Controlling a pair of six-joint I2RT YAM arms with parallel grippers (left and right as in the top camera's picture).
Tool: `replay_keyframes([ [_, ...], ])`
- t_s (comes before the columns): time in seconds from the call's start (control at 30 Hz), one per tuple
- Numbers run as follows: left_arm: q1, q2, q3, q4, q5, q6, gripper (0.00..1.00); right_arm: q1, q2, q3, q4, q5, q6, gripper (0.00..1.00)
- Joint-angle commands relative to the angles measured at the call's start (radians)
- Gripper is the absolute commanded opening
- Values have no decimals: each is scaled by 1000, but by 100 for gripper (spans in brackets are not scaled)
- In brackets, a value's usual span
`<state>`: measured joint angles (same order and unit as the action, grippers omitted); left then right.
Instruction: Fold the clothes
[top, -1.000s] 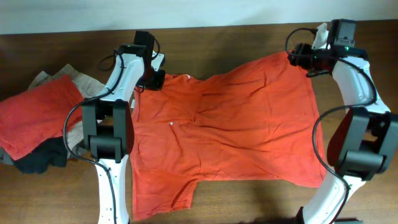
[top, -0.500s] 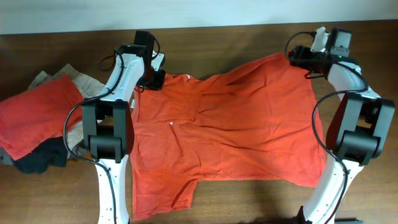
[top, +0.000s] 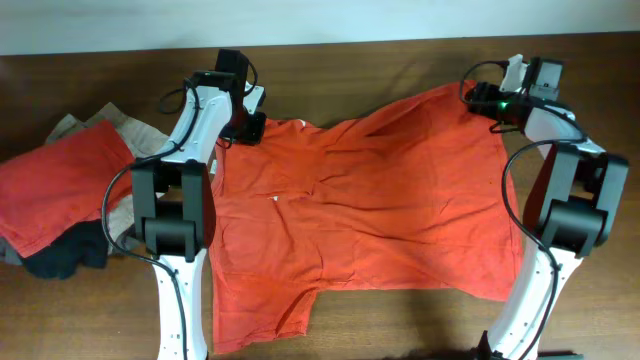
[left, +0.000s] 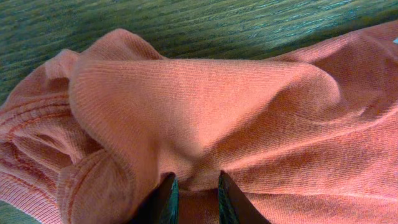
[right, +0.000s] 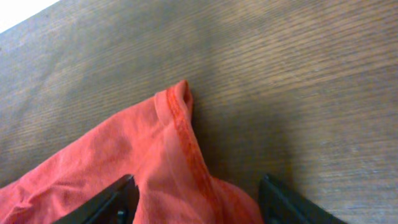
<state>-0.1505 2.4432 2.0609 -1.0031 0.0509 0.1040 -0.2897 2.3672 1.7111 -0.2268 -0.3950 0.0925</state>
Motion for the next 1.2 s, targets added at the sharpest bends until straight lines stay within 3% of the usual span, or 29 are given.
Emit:
replay_keyframes([
  [0.0, 9, 29, -5, 0, -50, -13, 22, 10, 41, 11, 25, -12, 11, 62],
  [0.43, 10, 29, -5, 0, -48, -13, 23, -6, 26, 35, 79, -155, 117, 4],
  [0.73, 11, 29, -5, 0, -48, -13, 23, -108, -139, 36, -83, -346, 156, 6],
  [0.83, 11, 29, -5, 0, -48, -13, 23, -134, -184, 36, -178, -403, 150, 10],
  [1.03, 11, 29, -5, 0, -48, -13, 23, -172, -252, 36, -397, -422, 147, 9],
  [1.17, 11, 29, -5, 0, -48, -13, 23, -175, -271, 36, -580, -425, 69, 10],
])
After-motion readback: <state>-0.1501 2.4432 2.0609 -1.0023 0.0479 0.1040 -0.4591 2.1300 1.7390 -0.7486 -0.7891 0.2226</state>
